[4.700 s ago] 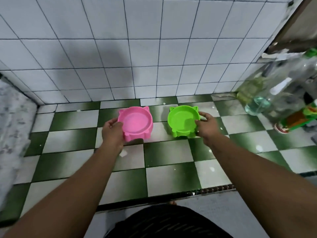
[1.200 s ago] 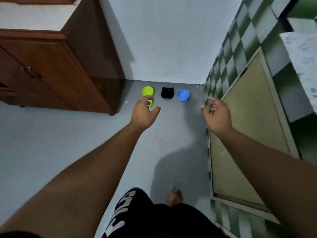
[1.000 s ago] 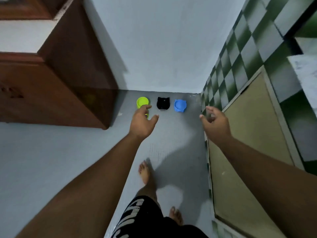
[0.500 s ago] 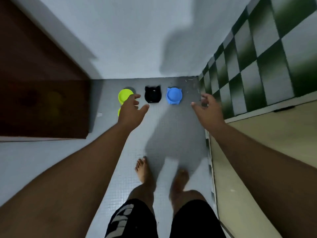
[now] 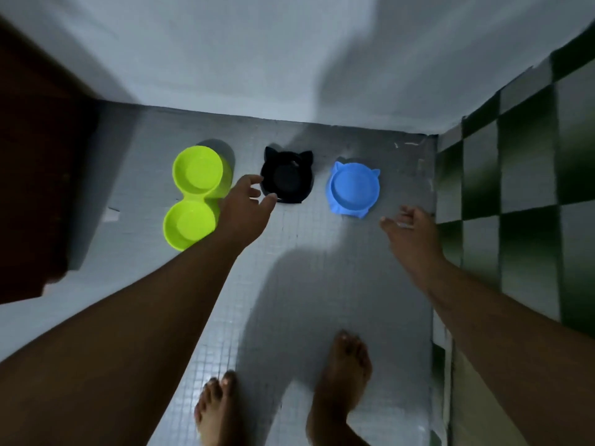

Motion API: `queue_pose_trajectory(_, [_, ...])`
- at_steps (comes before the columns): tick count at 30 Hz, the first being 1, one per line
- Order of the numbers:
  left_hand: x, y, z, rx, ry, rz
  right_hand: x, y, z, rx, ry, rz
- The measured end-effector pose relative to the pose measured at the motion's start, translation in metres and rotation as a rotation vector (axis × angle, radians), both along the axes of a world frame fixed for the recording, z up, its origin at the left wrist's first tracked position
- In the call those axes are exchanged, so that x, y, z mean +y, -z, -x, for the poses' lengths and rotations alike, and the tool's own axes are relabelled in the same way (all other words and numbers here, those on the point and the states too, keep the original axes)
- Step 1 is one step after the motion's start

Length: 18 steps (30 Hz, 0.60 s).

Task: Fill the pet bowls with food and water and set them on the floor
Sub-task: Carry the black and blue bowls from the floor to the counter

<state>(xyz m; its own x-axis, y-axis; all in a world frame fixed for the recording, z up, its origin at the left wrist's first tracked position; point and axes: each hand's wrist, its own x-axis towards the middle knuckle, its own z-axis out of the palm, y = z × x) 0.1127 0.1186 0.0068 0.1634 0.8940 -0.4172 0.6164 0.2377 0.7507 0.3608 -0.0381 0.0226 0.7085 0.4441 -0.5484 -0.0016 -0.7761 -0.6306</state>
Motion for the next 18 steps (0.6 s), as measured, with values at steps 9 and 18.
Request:
queue_pose_trajectory(9, [0.062,0.160,-0.035,0.066,-0.047,-0.045,0.067,0.171,-0.038,-0.065,0.015,-0.014])
queue_pose_trajectory(18, [0.094,0.209,-0.044,0.165,-0.082,-0.096,0.095,0.216,-0.047,-0.224,0.118,0.119])
